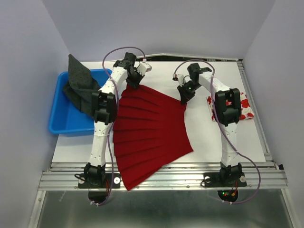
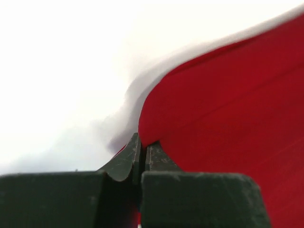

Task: Fold and stack the skirts
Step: Fold the skirt

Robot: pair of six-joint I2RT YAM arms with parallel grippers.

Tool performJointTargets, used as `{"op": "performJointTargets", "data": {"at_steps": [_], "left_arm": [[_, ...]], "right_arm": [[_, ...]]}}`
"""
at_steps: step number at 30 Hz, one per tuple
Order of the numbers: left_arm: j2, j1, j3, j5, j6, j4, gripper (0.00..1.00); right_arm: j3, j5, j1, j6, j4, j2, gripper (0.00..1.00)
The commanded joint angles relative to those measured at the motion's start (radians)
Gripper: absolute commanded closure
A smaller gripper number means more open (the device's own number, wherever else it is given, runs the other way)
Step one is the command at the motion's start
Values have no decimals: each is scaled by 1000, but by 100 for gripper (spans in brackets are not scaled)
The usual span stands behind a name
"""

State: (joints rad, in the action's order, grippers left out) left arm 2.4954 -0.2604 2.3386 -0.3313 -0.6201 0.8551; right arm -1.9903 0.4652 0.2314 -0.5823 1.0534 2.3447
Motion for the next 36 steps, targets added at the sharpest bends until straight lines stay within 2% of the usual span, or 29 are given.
{"op": "performJointTargets", "data": {"at_steps": [1,4,8,12,16,17,20,21,23,24,26,29,33,34,35,36], "left_arm": [[-50,21,65,182,91,-201,100],[-154,29,-50,221,88,-325,100],[-325,39,-159,213,92,-375,100],[-535,39,-428,192,66,-453,100],[-748,38,-634,176,10,-447,100],[-779,38,-719,167,-3,-444,100],[-910,35,-852,150,-20,-432,100],[-946,32,-940,129,-24,-427,100],[-1047,7,-1039,120,-23,-430,100],[-1082,-5,-1144,118,-27,-441,100],[-1185,-78,-1257,144,-21,-465,100],[-1286,-216,-1506,192,14,-505,100],[-1322,-231,-1597,115,48,-466,100],[-1328,-234,-1604,112,40,-444,97],[-1339,-238,-1601,101,25,-433,89],[-1343,-250,-1596,98,23,-415,82]], "right_arm": [[-42,-126,-50,96,-153,-70,100],[-85,-169,-63,91,-187,-82,100],[-70,-192,-72,58,-257,-159,100],[129,-140,-72,39,-364,-320,100],[338,-97,-50,-46,-435,-517,99],[379,-96,-37,-62,-443,-547,99],[549,-92,-12,-111,-489,-634,99],[592,-94,5,-122,-507,-691,99],[730,-96,32,-157,-567,-748,99],[778,-97,43,-171,-590,-804,99],[926,-123,89,-224,-659,-858,99],[1118,-187,157,-290,-771,-953,99],[1251,-207,189,-362,-862,-1062,99],[1297,-212,189,-373,-878,-1079,99],[1312,-212,189,-393,-880,-1110,99],[1329,-209,189,-401,-877,-1124,89]]}}
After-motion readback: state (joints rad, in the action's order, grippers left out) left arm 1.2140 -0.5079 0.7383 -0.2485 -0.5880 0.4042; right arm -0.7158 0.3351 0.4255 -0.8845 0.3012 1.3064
